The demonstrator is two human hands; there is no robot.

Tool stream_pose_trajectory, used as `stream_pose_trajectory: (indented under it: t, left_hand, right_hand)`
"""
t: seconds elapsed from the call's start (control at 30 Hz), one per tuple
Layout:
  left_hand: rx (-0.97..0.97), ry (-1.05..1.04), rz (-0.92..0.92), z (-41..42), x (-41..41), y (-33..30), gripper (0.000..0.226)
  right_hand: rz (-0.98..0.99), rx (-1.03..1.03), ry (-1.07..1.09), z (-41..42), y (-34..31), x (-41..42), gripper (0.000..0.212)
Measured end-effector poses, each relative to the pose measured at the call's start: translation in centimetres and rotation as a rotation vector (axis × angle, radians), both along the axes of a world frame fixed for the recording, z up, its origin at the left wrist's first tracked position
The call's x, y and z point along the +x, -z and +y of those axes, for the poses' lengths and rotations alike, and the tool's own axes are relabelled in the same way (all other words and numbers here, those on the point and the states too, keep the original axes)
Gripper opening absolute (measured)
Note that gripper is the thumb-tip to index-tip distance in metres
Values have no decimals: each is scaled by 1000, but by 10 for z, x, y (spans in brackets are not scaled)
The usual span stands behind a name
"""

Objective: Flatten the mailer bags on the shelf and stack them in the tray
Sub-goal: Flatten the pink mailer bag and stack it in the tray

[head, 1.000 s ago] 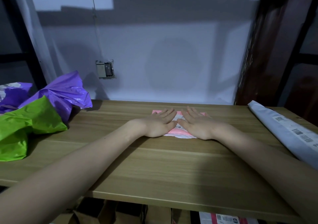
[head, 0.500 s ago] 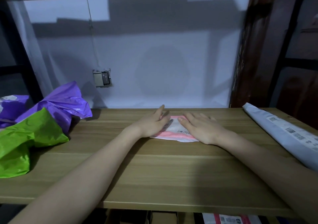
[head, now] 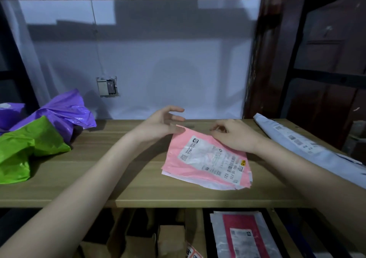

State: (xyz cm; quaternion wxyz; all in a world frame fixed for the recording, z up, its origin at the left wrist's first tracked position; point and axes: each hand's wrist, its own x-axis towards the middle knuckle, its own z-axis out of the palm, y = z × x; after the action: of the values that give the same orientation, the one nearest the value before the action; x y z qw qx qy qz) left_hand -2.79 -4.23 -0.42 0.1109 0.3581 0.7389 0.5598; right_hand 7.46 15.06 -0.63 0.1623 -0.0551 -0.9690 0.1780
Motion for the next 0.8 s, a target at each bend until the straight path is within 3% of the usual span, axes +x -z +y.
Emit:
stream_pose_trajectory:
  t: [0.13,0.27,0.4,0.5,0.6,0.8]
  left_hand:
    - [209,78,-137,-6,48,-6,44]
    - [227,39,-143,-5,95,-7,42]
    - [105,134,-246,-15,133,9,42]
    - [-176,267,-209,-26,158,30,50]
    - [-433,350,-143,-25,180,48,45]
    - [-383,257,-266,-5,188,110,25]
  right_hand:
    - [102,-93,-147,-6,-3,46,19]
    - [161,-193,-242,-5,0,91,16]
    - [172,-317,-284,-2,14,137,12]
    - [186,-456,-273,3,30,169,12]
    - [189,-513,-204,11,52,193,13]
    - [61,-545,-88,28,104,212,16]
